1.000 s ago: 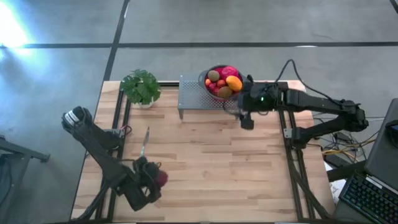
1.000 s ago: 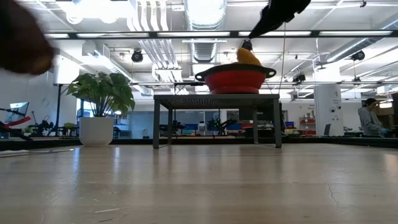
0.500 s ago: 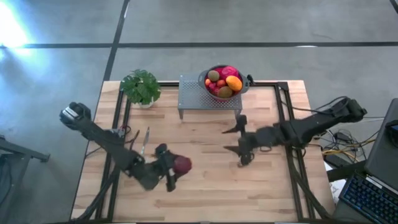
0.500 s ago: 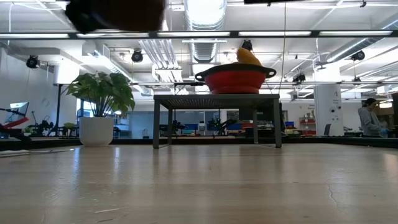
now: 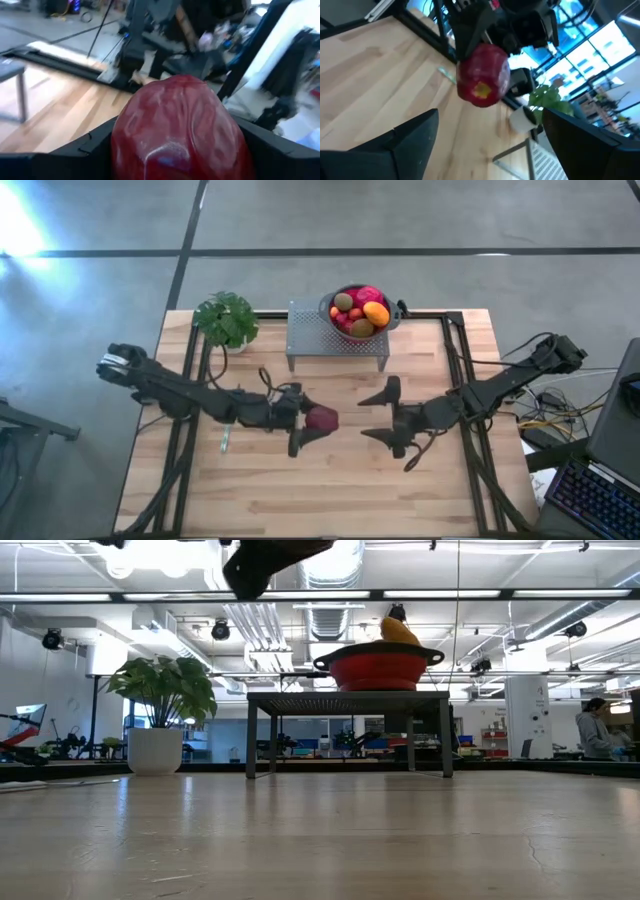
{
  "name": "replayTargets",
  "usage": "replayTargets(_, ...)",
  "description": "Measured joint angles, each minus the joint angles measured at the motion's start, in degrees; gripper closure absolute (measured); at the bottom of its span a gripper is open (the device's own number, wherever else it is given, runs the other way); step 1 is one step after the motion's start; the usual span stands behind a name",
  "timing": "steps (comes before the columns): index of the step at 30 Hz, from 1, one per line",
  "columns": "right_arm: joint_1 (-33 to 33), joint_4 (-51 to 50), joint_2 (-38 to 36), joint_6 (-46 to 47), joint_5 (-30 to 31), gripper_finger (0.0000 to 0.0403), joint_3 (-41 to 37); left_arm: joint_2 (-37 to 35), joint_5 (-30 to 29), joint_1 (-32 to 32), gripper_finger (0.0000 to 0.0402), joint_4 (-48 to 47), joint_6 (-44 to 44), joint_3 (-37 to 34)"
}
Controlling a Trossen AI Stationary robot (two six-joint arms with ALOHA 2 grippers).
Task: Pick & Place Fruit
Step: Put the apple into the strainer bowl on the shelf
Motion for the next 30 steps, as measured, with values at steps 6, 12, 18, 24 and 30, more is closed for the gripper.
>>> replayTargets(6,-0.04,7.11,1.14,-4.50,-0.02,0.0043,0.03,0.04,2.51,2.09,0.0096,5.48,1.63,0.02)
replayTargets(12,-0.40,10.07,2.31,-6.73,-0.04,0.0039,0.12,0.04,2.71,2.79,0.0096,7.15,2.88,0.98)
replayTargets(18,-1.84,15.20,4.99,-8.81,-0.06,0.0039,0.12,0.07,5.36,3.40,0.0096,7.02,4.63,2.89)
replayTargets(24,-2.35,20.85,6.39,-8.45,2.68,0.0039,0.12,0.09,5.51,3.71,0.0096,5.20,4.72,3.28)
replayTargets(30,-2.37,21.83,7.88,-3.88,9.36,0.0039,0.85,0.09,5.39,4.36,0.0096,5.25,4.79,3.41)
